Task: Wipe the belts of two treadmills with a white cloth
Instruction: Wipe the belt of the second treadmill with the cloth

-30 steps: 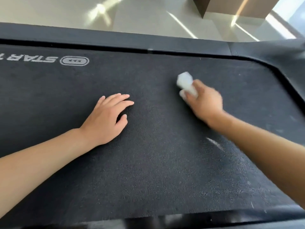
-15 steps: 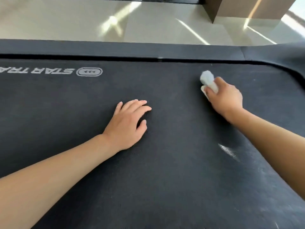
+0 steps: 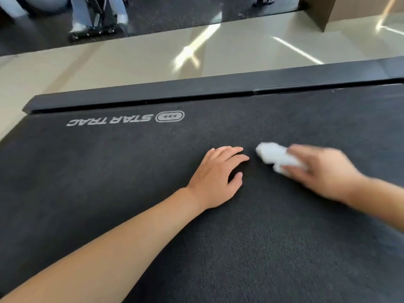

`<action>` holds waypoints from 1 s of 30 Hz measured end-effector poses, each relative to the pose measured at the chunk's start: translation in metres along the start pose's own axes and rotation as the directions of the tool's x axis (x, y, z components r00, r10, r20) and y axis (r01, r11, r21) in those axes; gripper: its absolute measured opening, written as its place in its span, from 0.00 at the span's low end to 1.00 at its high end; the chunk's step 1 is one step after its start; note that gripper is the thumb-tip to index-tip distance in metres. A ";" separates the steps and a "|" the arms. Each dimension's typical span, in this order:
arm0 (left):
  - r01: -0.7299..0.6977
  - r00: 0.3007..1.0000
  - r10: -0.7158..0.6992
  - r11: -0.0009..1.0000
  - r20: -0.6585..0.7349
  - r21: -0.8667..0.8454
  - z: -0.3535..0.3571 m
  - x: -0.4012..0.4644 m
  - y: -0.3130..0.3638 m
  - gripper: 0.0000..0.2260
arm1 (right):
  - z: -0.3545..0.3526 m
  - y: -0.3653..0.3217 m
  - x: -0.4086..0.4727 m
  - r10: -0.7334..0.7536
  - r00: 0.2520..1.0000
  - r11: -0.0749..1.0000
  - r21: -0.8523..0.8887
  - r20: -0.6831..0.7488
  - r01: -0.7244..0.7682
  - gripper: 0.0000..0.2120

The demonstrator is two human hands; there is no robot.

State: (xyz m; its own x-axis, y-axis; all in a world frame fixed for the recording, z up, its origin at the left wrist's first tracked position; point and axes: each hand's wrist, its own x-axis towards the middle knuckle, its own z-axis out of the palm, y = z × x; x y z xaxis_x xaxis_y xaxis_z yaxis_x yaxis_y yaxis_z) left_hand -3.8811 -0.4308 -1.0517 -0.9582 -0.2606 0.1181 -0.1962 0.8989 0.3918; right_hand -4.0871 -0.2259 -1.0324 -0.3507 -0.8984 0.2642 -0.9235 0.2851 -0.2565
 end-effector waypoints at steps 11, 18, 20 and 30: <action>0.002 1.000 -0.003 0.999 -0.030 -0.045 0.001 -0.002 -0.003 0.21 | 0.013 -0.076 -0.012 -0.046 0.994 0.997 0.073 0.095 0.039 0.14; -0.025 0.999 0.027 0.999 -0.045 0.039 0.005 0.000 -0.002 0.20 | 0.003 0.005 0.009 -0.066 0.997 0.997 0.033 0.036 0.065 0.15; -0.026 0.999 0.027 0.998 -0.024 0.054 0.004 0.002 -0.002 0.21 | -0.011 0.081 0.040 0.353 0.932 0.927 -0.103 -0.085 -0.361 0.16; 0.020 1.000 -0.019 0.999 -0.018 0.032 0.016 0.055 0.011 0.27 | 0.004 0.003 0.008 0.160 0.987 0.987 -0.024 -0.004 -0.160 0.16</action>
State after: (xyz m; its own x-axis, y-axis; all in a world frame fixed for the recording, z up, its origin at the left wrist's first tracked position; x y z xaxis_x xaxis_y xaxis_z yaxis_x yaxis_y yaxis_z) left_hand -3.9393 -0.4293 -1.0555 -0.9503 -0.2843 0.1269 -0.2218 0.9042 0.3649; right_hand -4.0919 -0.2341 -1.0351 -0.4947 -0.8399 0.2231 -0.8588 0.4333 -0.2733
